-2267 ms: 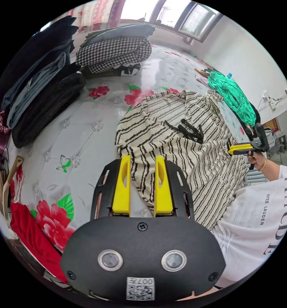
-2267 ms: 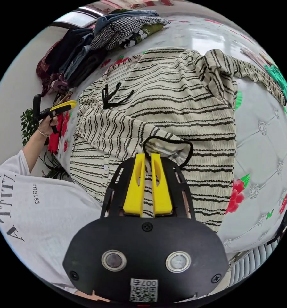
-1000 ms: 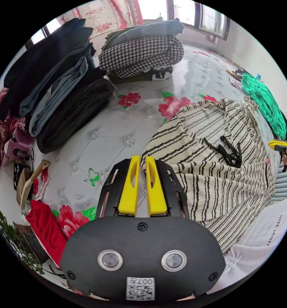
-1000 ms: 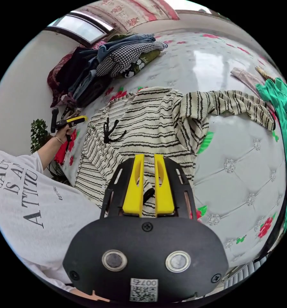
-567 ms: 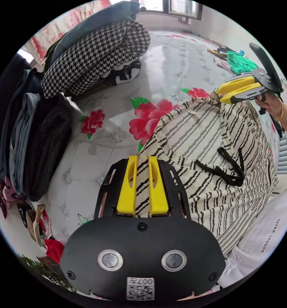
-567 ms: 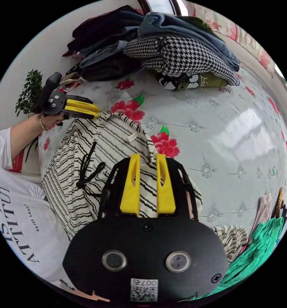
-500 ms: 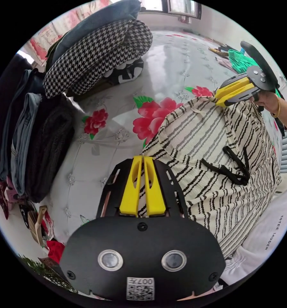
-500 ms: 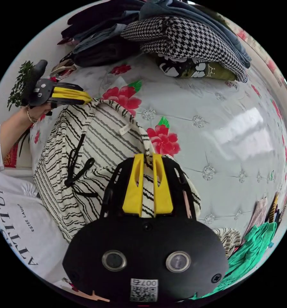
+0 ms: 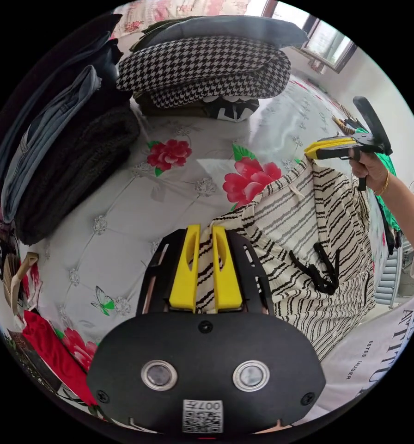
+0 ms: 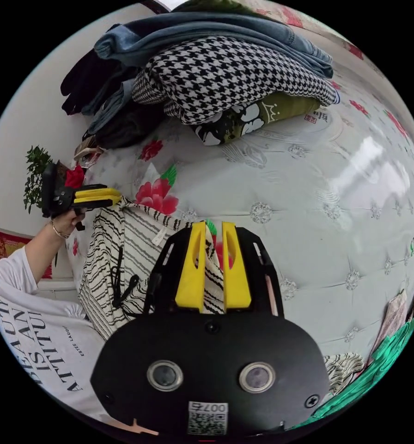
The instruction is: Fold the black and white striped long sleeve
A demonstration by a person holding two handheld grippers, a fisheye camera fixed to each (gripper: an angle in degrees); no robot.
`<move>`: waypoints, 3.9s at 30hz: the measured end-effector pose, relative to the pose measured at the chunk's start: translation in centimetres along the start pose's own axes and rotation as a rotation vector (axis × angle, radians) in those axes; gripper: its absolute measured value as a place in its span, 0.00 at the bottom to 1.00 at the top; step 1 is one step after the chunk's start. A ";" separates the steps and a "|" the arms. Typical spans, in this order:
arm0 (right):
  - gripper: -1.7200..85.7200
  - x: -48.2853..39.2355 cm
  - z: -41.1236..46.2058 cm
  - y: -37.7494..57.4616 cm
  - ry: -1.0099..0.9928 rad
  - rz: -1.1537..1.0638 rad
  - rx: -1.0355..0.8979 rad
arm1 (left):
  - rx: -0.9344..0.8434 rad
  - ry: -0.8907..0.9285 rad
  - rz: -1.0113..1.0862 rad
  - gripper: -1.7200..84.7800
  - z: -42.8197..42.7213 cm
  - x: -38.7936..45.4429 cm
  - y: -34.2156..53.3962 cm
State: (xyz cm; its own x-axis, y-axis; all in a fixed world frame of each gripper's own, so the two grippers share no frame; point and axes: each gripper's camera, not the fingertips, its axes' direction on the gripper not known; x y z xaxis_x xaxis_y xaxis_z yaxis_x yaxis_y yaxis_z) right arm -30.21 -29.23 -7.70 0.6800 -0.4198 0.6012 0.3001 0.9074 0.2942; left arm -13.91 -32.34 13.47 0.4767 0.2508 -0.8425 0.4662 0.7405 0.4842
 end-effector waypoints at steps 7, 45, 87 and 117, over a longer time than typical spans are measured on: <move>0.09 2.6 -11.4 8.5 -0.095 0.117 0.356 | 0.147 -0.065 -0.088 0.06 -4.7 -0.9 2.8; 0.02 8.8 -41.0 42.4 0.221 1.187 0.863 | 0.079 0.096 -0.106 0.01 -8.1 8.5 10.9; 0.04 -13.9 -51.5 39.3 0.634 1.148 1.166 | -0.038 0.206 0.026 0.01 0.4 17.2 9.1; 0.02 -0.3 -41.3 43.5 0.471 1.274 0.815 | 0.009 0.037 0.555 0.01 15.2 35.3 -10.8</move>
State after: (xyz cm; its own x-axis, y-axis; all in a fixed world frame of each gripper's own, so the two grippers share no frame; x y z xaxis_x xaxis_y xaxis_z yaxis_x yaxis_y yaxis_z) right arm 10.26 11.12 -25.72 0.3799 0.7608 0.5262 -0.9247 0.3273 0.1944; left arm 9.23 -40.98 -17.95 0.6263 0.6235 -0.4680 0.1587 0.4857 0.8596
